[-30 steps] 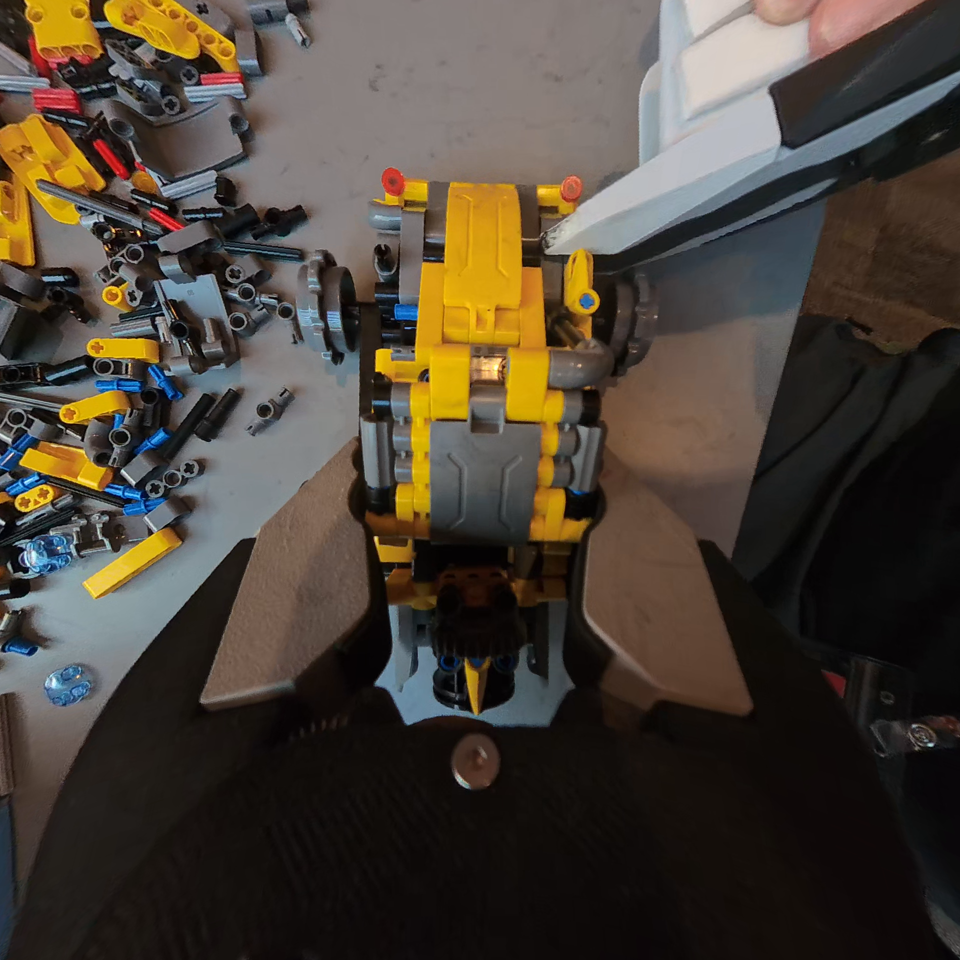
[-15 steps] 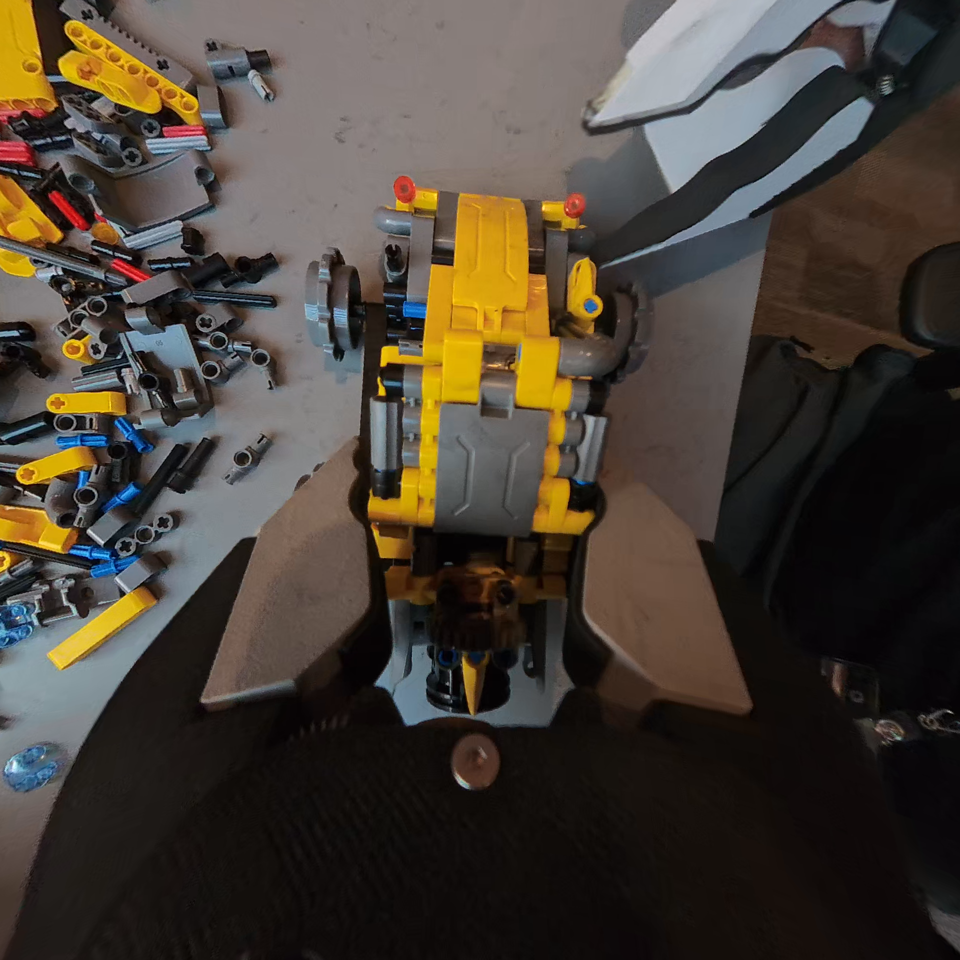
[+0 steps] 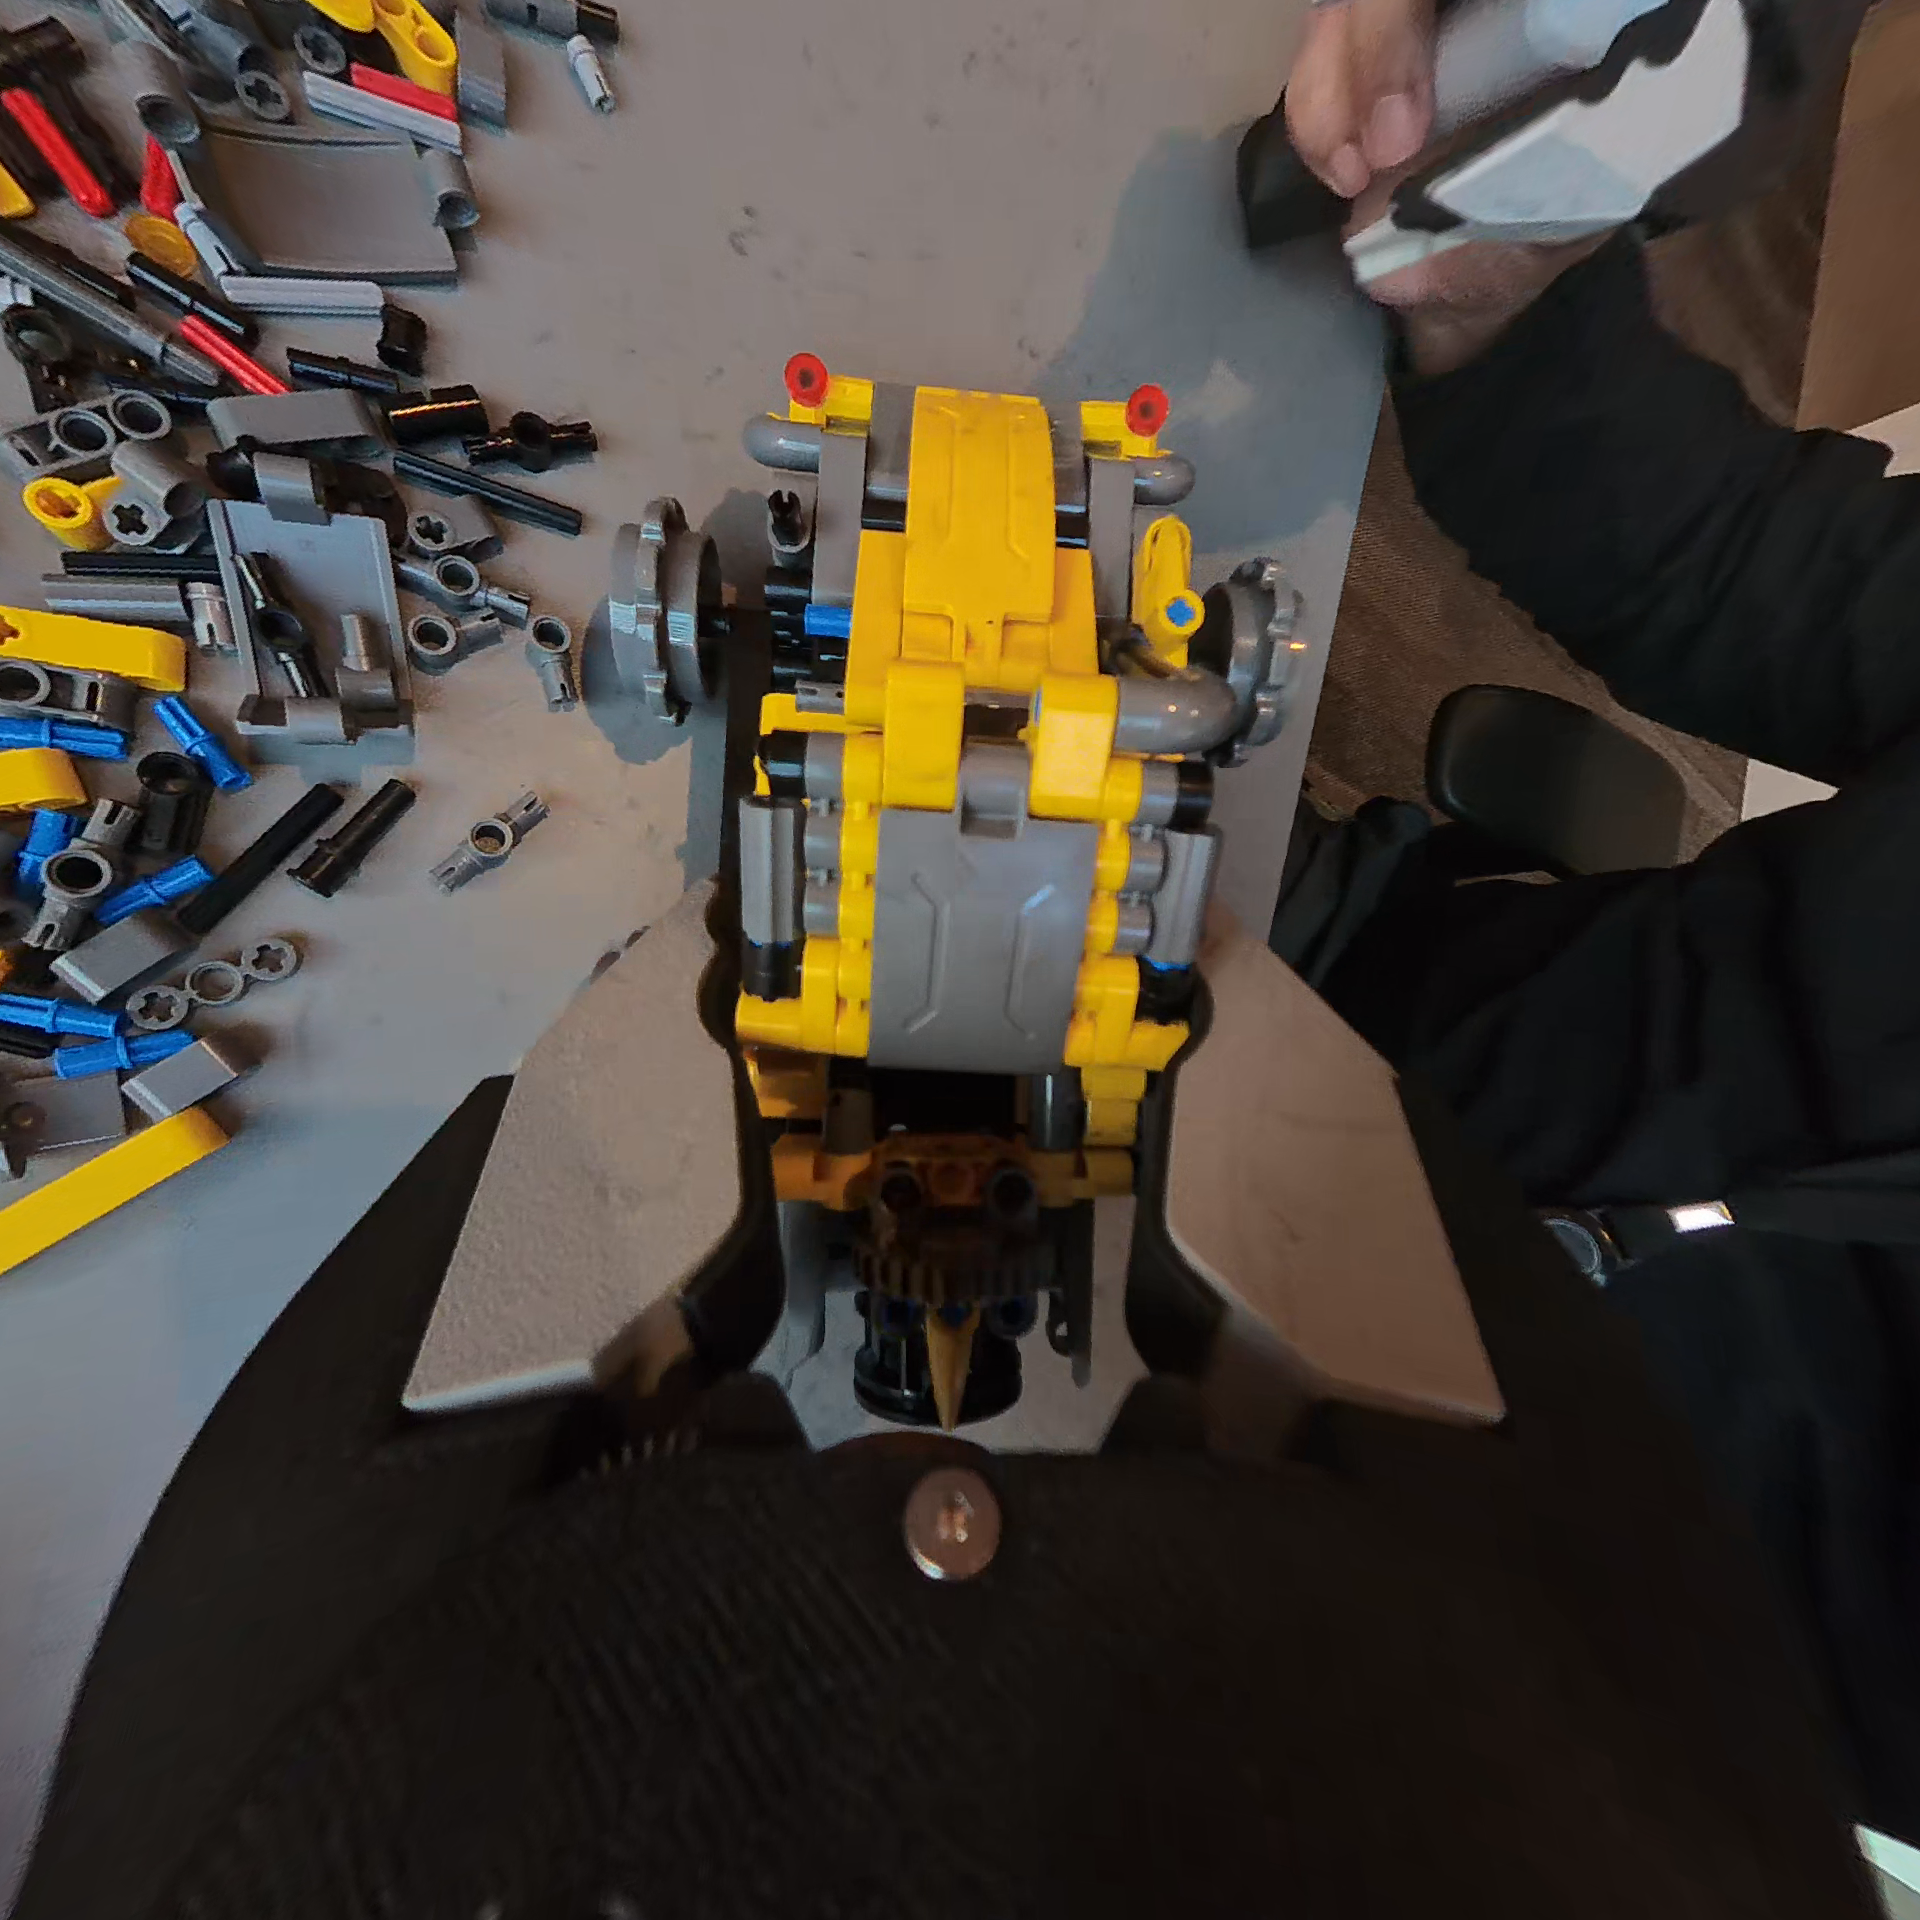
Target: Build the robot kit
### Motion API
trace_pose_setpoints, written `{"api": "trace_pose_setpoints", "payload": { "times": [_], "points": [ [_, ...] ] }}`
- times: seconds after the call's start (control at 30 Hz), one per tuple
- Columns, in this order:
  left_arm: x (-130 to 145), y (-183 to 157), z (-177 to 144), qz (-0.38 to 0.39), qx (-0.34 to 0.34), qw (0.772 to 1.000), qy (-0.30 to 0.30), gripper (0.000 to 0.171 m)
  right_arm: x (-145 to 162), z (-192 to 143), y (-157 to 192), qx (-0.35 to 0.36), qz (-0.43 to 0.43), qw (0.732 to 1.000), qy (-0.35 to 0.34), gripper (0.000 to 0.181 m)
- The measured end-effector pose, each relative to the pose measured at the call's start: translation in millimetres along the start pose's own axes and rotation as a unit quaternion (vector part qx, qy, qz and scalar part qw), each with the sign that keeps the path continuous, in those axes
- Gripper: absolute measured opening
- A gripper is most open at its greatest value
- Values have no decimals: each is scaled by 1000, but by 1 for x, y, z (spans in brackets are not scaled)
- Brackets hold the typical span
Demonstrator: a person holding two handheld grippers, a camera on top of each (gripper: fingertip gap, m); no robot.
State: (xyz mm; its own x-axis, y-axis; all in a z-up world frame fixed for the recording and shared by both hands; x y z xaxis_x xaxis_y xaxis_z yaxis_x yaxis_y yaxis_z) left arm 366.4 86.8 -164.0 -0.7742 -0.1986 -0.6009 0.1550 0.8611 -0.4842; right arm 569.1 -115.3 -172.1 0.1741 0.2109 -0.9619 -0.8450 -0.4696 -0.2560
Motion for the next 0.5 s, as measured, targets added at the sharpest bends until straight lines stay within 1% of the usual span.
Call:
{"api": "trace_pose_setpoints", "payload": {
  "times": [0.07, 0.13, 0.2, 0.27, 0.3, 0.33, 0.37, 0.43, 0.47, 0.5],
  "points": [
    [1, -1, 1, 4, -4, 1000, -4, 80, 0, -3, -4, 10, 8, 1000, -12, 24],
    [4, -6, 3, 25, -21, 999, -7, 80, 1, -3, -7, 18, 22, 1000, -7, 25],
    [10, -14, 8, 80, -62, 995, 1, 80, 2, -3, -8, 31, 22, 999, -5, 26],
    [19, -22, 15, 144, -117, 983, 14, 81, 3, -3, -8, 34, 21, 999, -2, 26],
    [22, -26, 17, 169, -141, 975, 12, 81, 3, -3, -9, 37, 20, 999, -2, 26],
    [24, -29, 17, 177, -152, 972, 5, 81, 3, -3, -8, 37, 19, 999, -2, 26],
    [25, -32, 16, 179, -154, 972, -10, 81, 3, -3, -9, 38, 19, 999, -1, 26],
    [21, -36, 6, 173, -142, 972, -67, 96, 3, -3, -10, 43, 25, 999, -3, 28],
    [18, -39, -3, 159, -125, 974, -102, 104, 3, -4, -12, 47, 31, 998, -6, 30],
    [13, -43, -14, 136, -99, 976, -142, 115, 3, -5, -15, 54, 42, 998, -11, 33]
  ]
}}
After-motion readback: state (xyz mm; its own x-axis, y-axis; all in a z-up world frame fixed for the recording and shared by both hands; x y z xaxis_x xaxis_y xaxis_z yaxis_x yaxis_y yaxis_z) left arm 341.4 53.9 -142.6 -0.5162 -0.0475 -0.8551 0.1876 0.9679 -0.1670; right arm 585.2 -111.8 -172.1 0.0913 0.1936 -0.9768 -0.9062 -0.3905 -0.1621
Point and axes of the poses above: each gripper's, where its closed fingertips meet, z out along the fingers, x out of its underside, y = z × x across the jaws, the point moved 10 cm from there along -z, back along the fingers, and after that the axes turned 10 degrees about -y, right-handed, at the moved point
